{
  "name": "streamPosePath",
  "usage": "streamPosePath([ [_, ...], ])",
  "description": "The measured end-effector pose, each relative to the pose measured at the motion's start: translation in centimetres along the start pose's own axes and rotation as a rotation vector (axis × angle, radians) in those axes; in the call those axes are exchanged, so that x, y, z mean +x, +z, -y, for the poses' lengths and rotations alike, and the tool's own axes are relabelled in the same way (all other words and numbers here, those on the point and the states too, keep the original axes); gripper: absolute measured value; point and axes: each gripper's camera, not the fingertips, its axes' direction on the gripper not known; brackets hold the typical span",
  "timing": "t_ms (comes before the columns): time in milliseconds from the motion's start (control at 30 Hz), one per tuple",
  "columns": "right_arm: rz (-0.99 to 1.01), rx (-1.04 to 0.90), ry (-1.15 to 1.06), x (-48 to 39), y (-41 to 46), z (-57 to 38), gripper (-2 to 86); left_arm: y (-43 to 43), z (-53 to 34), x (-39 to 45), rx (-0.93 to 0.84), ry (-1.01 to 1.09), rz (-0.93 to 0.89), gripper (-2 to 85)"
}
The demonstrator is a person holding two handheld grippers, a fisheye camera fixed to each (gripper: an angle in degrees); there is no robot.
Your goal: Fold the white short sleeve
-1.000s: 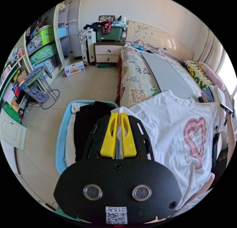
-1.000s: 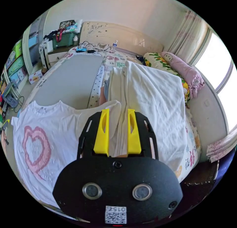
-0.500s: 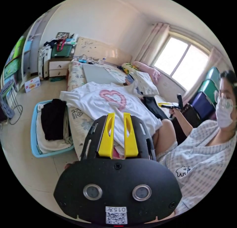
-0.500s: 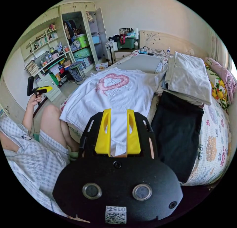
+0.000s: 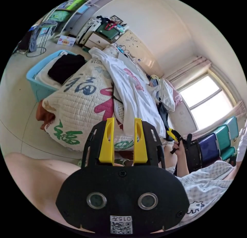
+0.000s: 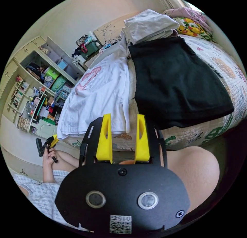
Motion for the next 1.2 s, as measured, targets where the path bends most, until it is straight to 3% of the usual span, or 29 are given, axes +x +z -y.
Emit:
streamPosePath([
  [167,0.028,-0.054,0.014,0.5,-0.9,1.6,3.3,3.2,-0.4,-0.3,-0.04,0.004,-0.011,5.0],
  [333,-0.003,-0.007,-0.021,-0.9,-5.5,2.4,-0.3,-0.2,-1.7,0.4,0.021,0.041,-0.006,-0.2],
  [400,-0.085,0.009,-0.041,-1.7,-7.6,2.9,-0.6,-3.0,-2.0,0.9,0.085,0.056,0.041,-0.6],
  [533,-0.24,-0.063,-0.106,-3.4,-8.8,4.6,-0.9,-6.9,-2.1,2.2,0.101,0.117,0.343,-0.8],
  [933,-0.418,-0.325,-0.231,-10.9,-1.9,8.8,-0.2,-1.5,-1.8,1.7,-0.132,0.108,0.496,-0.6],
  [1200,-0.373,-0.344,-0.171,-10.7,-1.9,9.8,5.0,-2.4,-2.2,1.0,-0.105,0.072,0.406,0.5],
])
